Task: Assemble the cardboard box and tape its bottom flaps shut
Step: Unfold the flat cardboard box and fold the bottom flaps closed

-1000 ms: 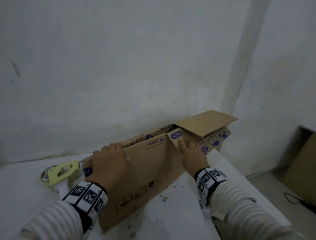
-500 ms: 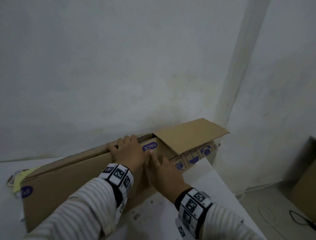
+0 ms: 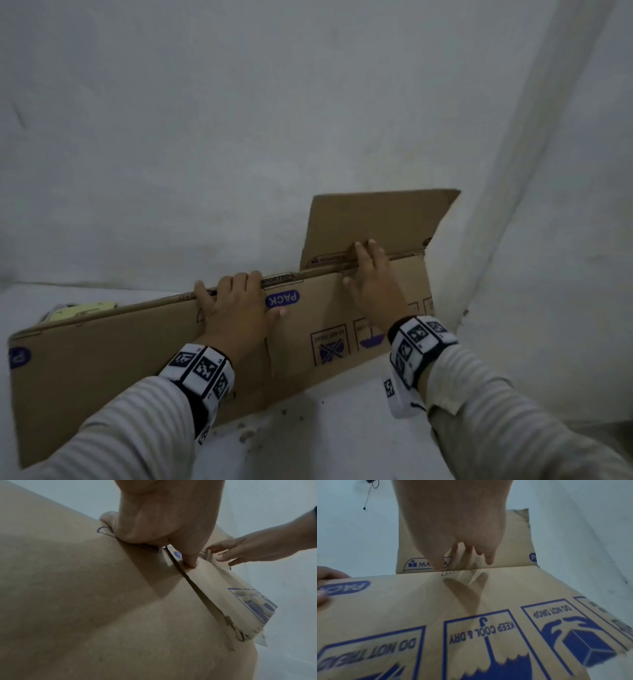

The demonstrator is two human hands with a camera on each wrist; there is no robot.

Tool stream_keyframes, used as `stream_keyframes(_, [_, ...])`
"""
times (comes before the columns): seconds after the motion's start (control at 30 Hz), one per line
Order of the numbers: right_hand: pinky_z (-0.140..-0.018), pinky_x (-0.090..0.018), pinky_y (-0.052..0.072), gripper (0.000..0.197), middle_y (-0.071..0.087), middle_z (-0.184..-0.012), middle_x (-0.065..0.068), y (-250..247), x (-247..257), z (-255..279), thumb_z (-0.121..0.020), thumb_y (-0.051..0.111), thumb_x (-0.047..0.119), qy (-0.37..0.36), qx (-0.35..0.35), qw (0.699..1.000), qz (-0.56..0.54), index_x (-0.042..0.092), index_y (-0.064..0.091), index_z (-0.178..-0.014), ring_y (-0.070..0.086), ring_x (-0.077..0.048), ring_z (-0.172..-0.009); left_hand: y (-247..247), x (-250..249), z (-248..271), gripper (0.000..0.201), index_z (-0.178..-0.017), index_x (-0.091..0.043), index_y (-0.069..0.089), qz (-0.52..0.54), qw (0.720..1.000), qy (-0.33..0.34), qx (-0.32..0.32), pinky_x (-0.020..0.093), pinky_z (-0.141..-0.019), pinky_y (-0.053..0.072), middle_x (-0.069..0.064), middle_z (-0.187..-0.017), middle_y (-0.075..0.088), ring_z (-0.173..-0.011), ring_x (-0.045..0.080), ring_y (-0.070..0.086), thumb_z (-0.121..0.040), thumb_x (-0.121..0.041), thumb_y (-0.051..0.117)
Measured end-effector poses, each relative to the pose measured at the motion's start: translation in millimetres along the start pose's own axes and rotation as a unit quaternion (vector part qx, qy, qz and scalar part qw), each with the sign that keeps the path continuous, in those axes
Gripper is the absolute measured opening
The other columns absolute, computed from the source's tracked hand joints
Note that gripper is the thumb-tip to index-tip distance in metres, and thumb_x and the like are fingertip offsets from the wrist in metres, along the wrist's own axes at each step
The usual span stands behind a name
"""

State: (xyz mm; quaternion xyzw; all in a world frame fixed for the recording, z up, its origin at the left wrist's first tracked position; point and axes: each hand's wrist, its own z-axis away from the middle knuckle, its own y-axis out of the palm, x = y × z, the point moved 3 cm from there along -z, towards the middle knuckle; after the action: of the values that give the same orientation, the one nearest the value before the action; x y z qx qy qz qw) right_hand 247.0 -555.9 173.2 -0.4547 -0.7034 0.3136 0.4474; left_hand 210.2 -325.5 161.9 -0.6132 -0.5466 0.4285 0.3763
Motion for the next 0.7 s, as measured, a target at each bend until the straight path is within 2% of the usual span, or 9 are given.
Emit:
stream_keyframes(0.1, [-0.119,-0.043,0.020,0.062,0.019,-0.156,-0.008,4.1,-7.3,-19.6,-0.095,0.046,0.038,-0.009,0.053,0.998,0.024,0.016,0.024,-0.148,0.013,-0.030,-0.145,-1.2,-1.0,3.0,0.069,-0.133,-0.027,0.037,0.003,1.000,-0.003,-0.007,0.060,-0.108,0.010,-0.003,-0.132,0.045,-0.127,0.023,0.039,-0.080,-0.071,0.042])
stream_keyframes(0.2, [-0.114,-0.045,0.027,0.052,0.033,-0.150,-0.008,12.3,-13.8,-26.6,-0.096,0.039,0.043,-0.020,0.090,0.994,0.057,0.017,0.036,-0.141,0.024,-0.029,-0.141,0.7,0.2,2.5,0.068,-0.134,-0.028,0.035,0.008,1.000,-0.004,-0.003,0.059,-0.108,0.007,-0.003,-0.133,0.044,-0.128,0.023,0.037,-0.080,-0.070,0.043])
stream_keyframes(0.37, [-0.106,-0.043,0.034,0.044,0.054,-0.129,-0.008,10.2,-19.6,-26.9,-0.095,0.038,0.047,-0.044,0.088,0.990,0.098,0.017,0.052,-0.124,0.043,-0.028,-0.124,3.7,-0.4,2.8,0.069,-0.136,-0.029,0.032,0.008,1.000,-0.005,0.002,0.060,-0.110,0.004,-0.004,-0.135,0.042,-0.130,0.023,0.035,-0.081,-0.069,0.043])
stream_keyframes(0.5, [-0.100,-0.043,0.034,0.047,0.058,-0.118,-0.008,3.8,-18.5,-23.5,-0.094,0.032,0.052,-0.052,0.099,0.983,0.144,0.016,0.056,-0.112,0.048,-0.030,-0.113,3.0,1.7,4.9,0.066,-0.135,-0.029,0.033,0.025,1.000,0.001,0.003,0.059,-0.110,0.003,-0.004,-0.134,0.042,-0.130,0.023,0.034,-0.081,-0.067,0.046])
stream_keyframes(0.6, [-0.096,-0.040,0.033,0.070,0.060,-0.110,-0.005,-0.2,-18.7,-12.8,-0.081,0.012,0.066,-0.043,0.109,0.982,0.148,0.018,0.058,-0.104,0.051,-0.029,-0.106,2.1,7.9,4.3,0.066,-0.134,-0.032,0.034,0.045,0.999,0.006,0.006,0.057,-0.112,0.001,-0.006,-0.134,0.043,-0.132,0.021,0.033,-0.080,-0.066,0.049])
stream_keyframes(0.63, [-0.095,-0.040,0.034,0.071,0.060,-0.108,-0.003,-1.0,-19.3,-9.2,-0.078,0.011,0.067,-0.037,0.107,0.983,0.144,0.019,0.058,-0.102,0.051,-0.028,-0.105,1.8,10.2,4.7,0.066,-0.134,-0.033,0.033,0.056,0.998,0.010,0.004,0.057,-0.112,0.000,-0.007,-0.134,0.043,-0.132,0.021,0.033,-0.079,-0.065,0.050])
stream_keyframes(0.7, [-0.093,-0.039,0.035,0.059,0.059,-0.109,-0.002,-4.1,-20.1,-5.2,-0.083,0.020,0.064,-0.029,0.117,0.984,0.129,0.022,0.057,-0.103,0.051,-0.027,-0.106,0.0,13.8,8.1,0.064,-0.130,-0.035,0.035,0.076,0.997,0.027,-0.007,0.056,-0.112,0.000,-0.008,-0.134,0.044,-0.133,0.020,0.033,-0.076,-0.067,0.049])
